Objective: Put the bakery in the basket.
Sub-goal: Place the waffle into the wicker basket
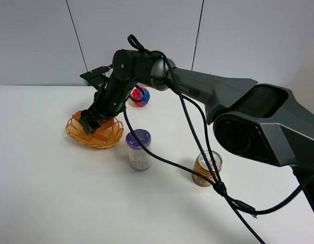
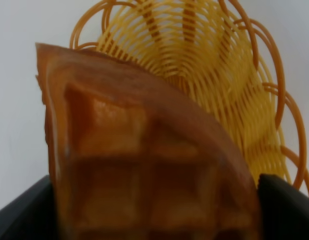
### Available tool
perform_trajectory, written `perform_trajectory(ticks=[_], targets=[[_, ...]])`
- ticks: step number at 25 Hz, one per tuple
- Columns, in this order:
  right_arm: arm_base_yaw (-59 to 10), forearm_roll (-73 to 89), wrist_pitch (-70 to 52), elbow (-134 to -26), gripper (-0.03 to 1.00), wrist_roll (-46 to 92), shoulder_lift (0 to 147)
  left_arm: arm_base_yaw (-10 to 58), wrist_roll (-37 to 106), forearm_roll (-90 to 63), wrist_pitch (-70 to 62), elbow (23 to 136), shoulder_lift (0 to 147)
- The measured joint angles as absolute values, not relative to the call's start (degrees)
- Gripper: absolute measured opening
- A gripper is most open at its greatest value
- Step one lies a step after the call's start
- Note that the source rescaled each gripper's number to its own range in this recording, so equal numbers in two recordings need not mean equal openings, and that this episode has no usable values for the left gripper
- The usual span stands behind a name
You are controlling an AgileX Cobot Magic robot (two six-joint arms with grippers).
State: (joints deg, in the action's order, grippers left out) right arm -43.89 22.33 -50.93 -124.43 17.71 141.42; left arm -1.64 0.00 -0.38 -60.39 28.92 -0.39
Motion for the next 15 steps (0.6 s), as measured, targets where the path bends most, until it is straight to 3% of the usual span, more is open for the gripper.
perform_trajectory(ticks=[8,15], targets=[[-43.9,22.4,-49.6,-124.4,0.45,16.3,141.4,-1.6,0.0,-0.4,-60.4,28.9,-0.4],[-43.9,22.1,-50.0,-124.4,0.47,14.6,139.6,-1.6,0.0,-0.4,-60.4,28.9,-0.4]])
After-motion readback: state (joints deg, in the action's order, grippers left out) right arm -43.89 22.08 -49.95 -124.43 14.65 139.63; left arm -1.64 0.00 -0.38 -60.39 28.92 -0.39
